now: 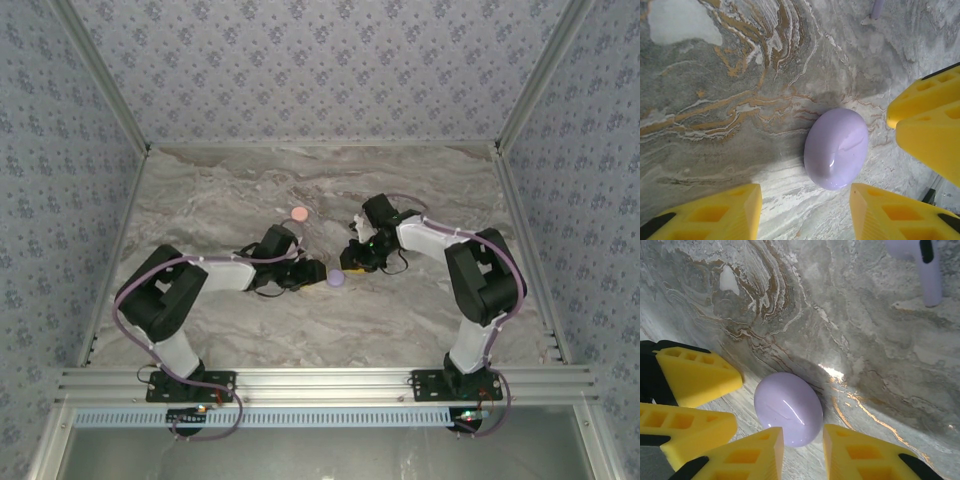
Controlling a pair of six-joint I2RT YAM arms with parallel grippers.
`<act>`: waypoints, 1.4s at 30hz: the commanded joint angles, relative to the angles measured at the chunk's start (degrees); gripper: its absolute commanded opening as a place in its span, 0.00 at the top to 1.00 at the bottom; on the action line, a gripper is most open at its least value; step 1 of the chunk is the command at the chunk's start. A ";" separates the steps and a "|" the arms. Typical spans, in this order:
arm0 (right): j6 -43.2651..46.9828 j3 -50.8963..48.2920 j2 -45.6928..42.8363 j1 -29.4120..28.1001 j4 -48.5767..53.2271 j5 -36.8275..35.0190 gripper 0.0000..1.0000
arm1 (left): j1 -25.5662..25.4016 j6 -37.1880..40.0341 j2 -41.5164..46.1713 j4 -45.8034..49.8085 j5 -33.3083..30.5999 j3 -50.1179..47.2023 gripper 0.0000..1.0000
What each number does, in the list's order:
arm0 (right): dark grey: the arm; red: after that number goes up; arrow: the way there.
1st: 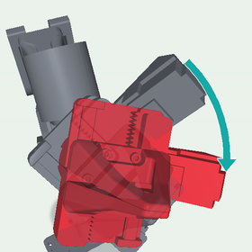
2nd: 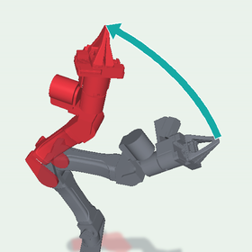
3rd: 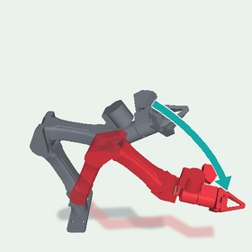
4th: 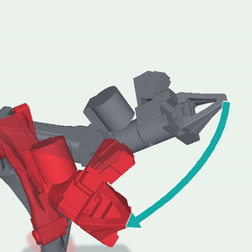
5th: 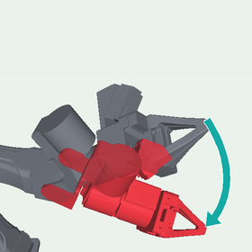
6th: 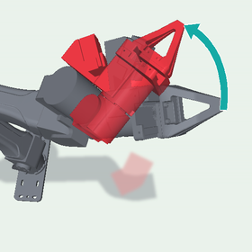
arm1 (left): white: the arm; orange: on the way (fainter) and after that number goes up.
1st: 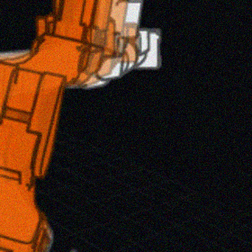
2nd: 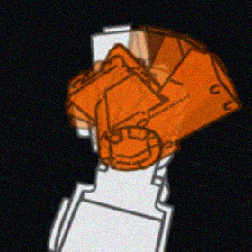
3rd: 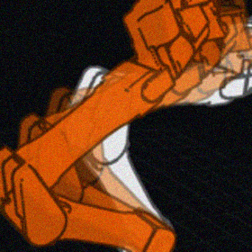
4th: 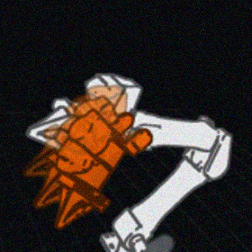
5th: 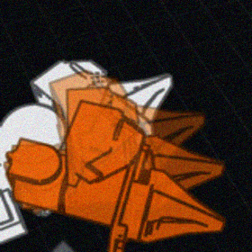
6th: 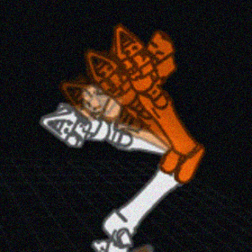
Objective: Insert the wireless bluetooth earbuds into the charging case
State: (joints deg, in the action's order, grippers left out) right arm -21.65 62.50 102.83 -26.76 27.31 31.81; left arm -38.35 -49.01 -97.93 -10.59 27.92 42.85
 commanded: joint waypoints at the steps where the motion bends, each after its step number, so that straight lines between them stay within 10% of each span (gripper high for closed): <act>1: -0.67 -0.10 1.65 -0.17 -0.34 2.11 0.71 | -0.23 -0.21 -1.37 -0.47 1.74 1.60 0.52; 42: -2.64 -2.87 3.71 0.04 -4.46 3.94 0.78 | -1.49 -6.77 -9.37 -10.93 6.40 2.34 0.64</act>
State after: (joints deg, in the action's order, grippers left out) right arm -23.57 60.88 106.08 -26.48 22.63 35.59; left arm -38.65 -55.46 -104.40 -18.11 34.04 45.43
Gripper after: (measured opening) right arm 0.223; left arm 0.359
